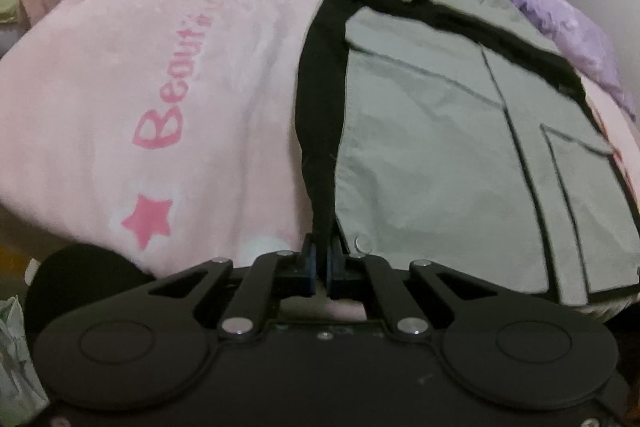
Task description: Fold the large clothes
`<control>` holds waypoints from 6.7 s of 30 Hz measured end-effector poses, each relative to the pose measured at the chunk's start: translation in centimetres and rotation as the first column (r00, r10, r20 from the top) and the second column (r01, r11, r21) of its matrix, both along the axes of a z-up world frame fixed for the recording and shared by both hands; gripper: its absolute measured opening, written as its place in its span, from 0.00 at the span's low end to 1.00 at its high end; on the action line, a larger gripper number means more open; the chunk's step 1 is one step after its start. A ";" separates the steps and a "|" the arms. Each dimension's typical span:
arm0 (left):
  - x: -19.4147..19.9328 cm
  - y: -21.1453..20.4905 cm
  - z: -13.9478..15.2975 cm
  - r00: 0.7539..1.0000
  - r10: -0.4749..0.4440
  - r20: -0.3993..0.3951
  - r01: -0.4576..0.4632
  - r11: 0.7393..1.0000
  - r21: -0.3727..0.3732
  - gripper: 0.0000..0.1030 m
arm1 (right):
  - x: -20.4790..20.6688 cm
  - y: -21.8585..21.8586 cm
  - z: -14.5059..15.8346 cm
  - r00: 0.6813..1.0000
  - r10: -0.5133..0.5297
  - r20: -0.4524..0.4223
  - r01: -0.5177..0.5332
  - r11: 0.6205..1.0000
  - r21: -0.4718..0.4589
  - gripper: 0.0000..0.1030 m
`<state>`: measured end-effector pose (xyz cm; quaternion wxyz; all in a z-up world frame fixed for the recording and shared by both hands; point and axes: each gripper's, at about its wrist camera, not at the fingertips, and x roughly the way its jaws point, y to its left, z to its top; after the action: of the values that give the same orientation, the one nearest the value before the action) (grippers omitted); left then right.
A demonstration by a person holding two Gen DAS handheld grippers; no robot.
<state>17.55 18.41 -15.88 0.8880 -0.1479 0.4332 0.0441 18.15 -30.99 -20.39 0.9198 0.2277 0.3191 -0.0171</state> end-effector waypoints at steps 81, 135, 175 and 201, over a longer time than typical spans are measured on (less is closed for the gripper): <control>29.2 -1.2 1.8 0.942 -0.196 0.273 0.127 0.960 0.250 0.09 | 29.2 5.8 4.3 0.932 0.317 0.177 -0.232 0.895 -0.381 0.24; 31.0 -1.4 3.0 0.880 -0.178 0.441 0.042 0.953 0.301 0.10 | 32.2 7.9 4.8 0.908 0.319 0.271 -0.156 0.859 -0.488 0.11; 51.6 -1.5 0.5 0.899 -0.148 0.413 -0.027 0.920 0.390 0.76 | 46.5 1.6 3.9 0.949 -0.121 0.291 0.131 0.991 -0.016 0.17; 41.8 0.2 7.6 0.738 -0.111 0.666 -0.020 0.982 0.185 0.07 | 36.7 8.9 9.1 0.747 0.168 0.643 0.138 0.908 -0.397 0.14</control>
<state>59.35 18.57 -8.28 0.9948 -0.0623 0.0810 0.0049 54.81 -22.13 -11.33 0.9992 0.0130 -0.0385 0.0043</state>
